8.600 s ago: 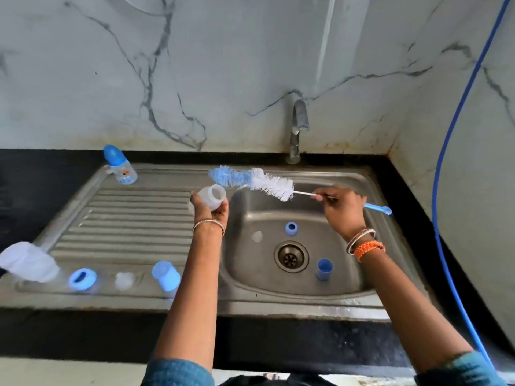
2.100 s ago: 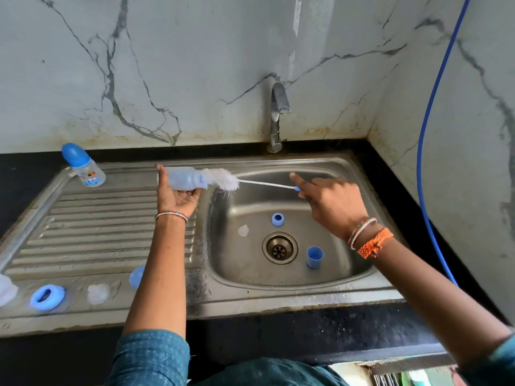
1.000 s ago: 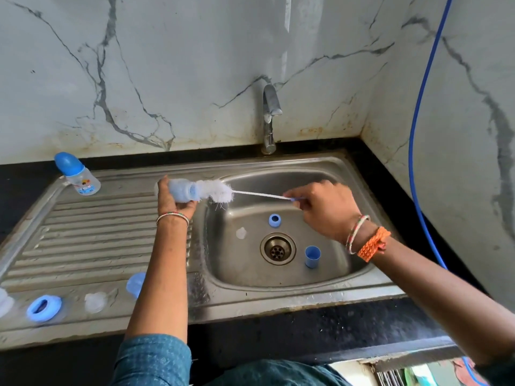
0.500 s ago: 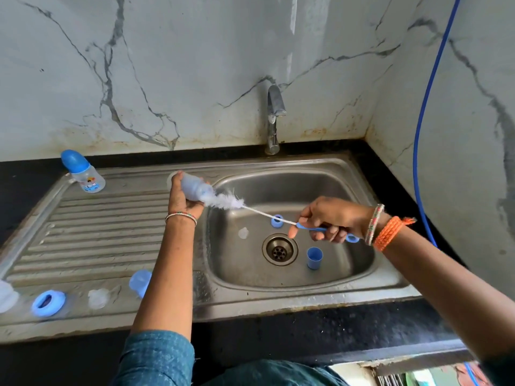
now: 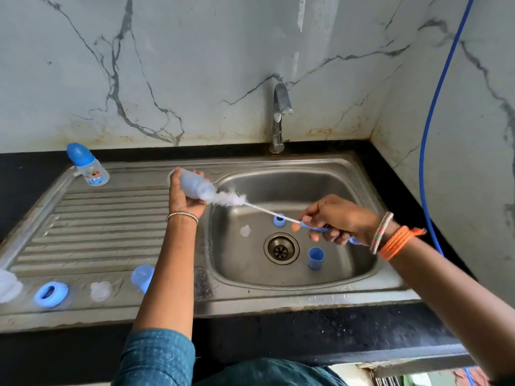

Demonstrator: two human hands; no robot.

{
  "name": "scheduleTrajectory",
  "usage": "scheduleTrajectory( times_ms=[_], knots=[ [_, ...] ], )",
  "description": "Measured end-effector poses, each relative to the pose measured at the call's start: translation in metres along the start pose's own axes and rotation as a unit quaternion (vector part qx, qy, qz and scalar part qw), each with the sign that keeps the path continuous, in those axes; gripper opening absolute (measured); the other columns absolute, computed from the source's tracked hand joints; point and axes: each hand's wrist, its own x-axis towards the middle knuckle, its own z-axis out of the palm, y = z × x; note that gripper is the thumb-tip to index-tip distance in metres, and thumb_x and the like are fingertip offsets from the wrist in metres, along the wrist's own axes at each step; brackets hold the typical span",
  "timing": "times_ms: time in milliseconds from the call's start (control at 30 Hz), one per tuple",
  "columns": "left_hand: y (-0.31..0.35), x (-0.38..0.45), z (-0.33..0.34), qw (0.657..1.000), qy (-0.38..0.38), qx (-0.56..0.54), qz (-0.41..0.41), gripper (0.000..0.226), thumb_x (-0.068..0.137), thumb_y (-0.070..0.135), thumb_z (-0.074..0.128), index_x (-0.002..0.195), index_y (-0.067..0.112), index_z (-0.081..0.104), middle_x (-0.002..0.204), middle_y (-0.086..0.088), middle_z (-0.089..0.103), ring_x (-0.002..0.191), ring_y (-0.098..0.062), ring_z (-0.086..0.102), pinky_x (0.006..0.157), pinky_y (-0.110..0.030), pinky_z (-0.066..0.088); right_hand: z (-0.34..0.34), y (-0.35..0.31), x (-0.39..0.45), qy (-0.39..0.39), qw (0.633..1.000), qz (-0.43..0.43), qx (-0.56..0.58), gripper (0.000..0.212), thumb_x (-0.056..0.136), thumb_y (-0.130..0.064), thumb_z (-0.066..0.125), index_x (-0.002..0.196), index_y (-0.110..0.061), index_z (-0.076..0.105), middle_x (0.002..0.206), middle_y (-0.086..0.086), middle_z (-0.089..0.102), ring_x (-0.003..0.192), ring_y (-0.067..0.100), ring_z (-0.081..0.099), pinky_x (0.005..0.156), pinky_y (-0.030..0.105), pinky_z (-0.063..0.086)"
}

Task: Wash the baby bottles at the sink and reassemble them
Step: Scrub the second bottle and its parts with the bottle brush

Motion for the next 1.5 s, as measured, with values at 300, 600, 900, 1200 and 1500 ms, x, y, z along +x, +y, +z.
scheduleTrajectory(
  times_ms=[300, 600, 900, 1200, 1500],
  knots=[
    [-0.002, -0.001, 0.005, 1.000, 0.012, -0.006, 0.008, 0.039, 0.087, 0.040, 0.060, 0.106, 0.008, 0.051, 0.086, -0.009, 0.059, 0.076, -0.020, 0.061, 0.057, -0.033, 0.058, 0.018, 0.005, -0.006, 0.373, 0.732, -0.281, -0.497, 0.041, 0.069, -0.001, 0.069, 0.106, -0.019, 0.073, 0.077, 0.004, 0.069, 0.065, 0.027, 0.063, 0.052, 0.029, 0.046],
    [0.002, 0.003, -0.002, 0.999, 0.007, -0.030, 0.007, 0.045, 0.087, 0.046, 0.059, 0.109, 0.008, 0.051, 0.089, -0.011, 0.058, 0.082, -0.024, 0.059, 0.083, -0.042, 0.053, 0.007, -0.001, 0.002, 0.054, 0.979, -0.047, -0.193, 0.025, 0.097, -0.033, 0.049, 0.107, -0.010, 0.051, 0.066, -0.002, 0.061, 0.047, 0.015, 0.052, 0.045, 0.022, 0.038],
    [0.004, 0.002, 0.002, 0.998, 0.018, -0.028, 0.051, 0.039, 0.091, 0.042, 0.055, 0.108, 0.007, 0.051, 0.093, -0.013, 0.060, 0.084, -0.025, 0.061, 0.095, -0.045, 0.049, 0.002, 0.003, 0.003, 0.243, 0.914, -0.092, -0.311, 0.024, 0.091, -0.037, 0.057, 0.080, -0.020, 0.069, 0.076, 0.001, 0.063, 0.073, 0.026, 0.059, 0.064, 0.030, 0.042],
    [0.003, -0.002, 0.010, 0.998, -0.006, -0.039, 0.043, 0.049, 0.094, 0.041, 0.051, 0.128, 0.007, 0.046, 0.093, -0.013, 0.058, 0.094, -0.024, 0.060, 0.080, -0.041, 0.053, -0.001, 0.003, 0.005, 0.304, 0.910, -0.111, -0.261, 0.010, 0.079, -0.030, 0.072, 0.078, -0.022, 0.067, 0.071, -0.007, 0.062, 0.067, 0.014, 0.056, 0.059, 0.024, 0.038],
    [0.004, 0.005, 0.005, 1.000, 0.015, 0.009, 0.016, 0.059, 0.089, 0.051, 0.053, 0.129, 0.011, 0.040, 0.114, -0.018, 0.054, 0.108, -0.032, 0.054, 0.098, -0.047, 0.045, 0.001, 0.006, 0.003, 0.248, 0.898, -0.115, -0.345, 0.020, 0.091, -0.036, 0.059, 0.087, -0.020, 0.071, 0.074, 0.000, 0.066, 0.067, 0.020, 0.060, 0.057, 0.028, 0.044]
  ],
)
